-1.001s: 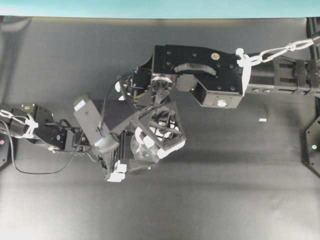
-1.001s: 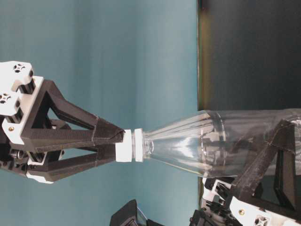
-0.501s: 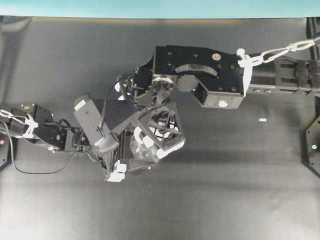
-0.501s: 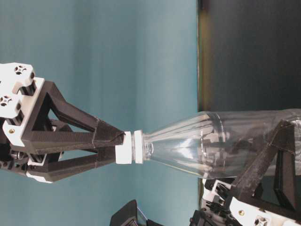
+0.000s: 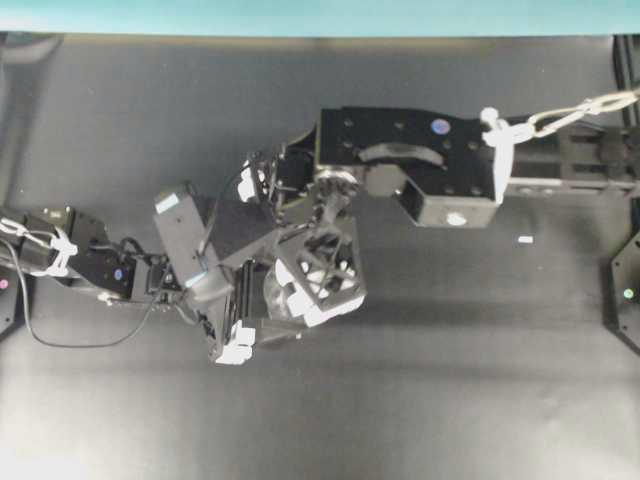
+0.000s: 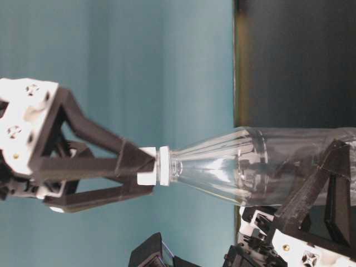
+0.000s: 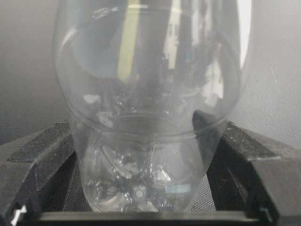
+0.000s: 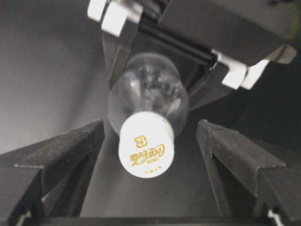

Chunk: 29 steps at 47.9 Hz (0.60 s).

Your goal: Open the bottle cap by holding the bottle with the left arm and twisting the cap with the right arm.

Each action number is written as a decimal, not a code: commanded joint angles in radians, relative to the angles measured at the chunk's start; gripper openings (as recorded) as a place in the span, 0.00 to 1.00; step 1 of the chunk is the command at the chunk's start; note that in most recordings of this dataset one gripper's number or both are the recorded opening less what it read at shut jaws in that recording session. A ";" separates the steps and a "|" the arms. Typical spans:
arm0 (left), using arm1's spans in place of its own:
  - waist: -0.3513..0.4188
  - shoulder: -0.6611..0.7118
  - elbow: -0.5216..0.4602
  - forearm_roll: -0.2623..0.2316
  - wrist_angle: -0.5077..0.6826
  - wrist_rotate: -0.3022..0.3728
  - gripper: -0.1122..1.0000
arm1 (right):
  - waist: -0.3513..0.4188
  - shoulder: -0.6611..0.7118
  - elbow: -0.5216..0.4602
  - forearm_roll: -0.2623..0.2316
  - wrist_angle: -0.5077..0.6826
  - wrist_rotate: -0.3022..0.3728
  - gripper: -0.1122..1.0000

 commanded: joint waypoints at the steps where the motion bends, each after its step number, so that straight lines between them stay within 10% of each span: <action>1: -0.012 0.003 0.005 0.005 0.012 -0.003 0.85 | 0.003 -0.043 -0.006 0.002 -0.003 0.069 0.79; 20: -0.014 0.002 0.000 0.005 0.011 -0.003 0.85 | 0.003 -0.043 -0.167 0.002 0.273 0.871 0.79; 29: -0.015 0.002 0.000 0.003 0.012 -0.003 0.85 | 0.020 0.009 -0.232 0.002 0.262 1.095 0.79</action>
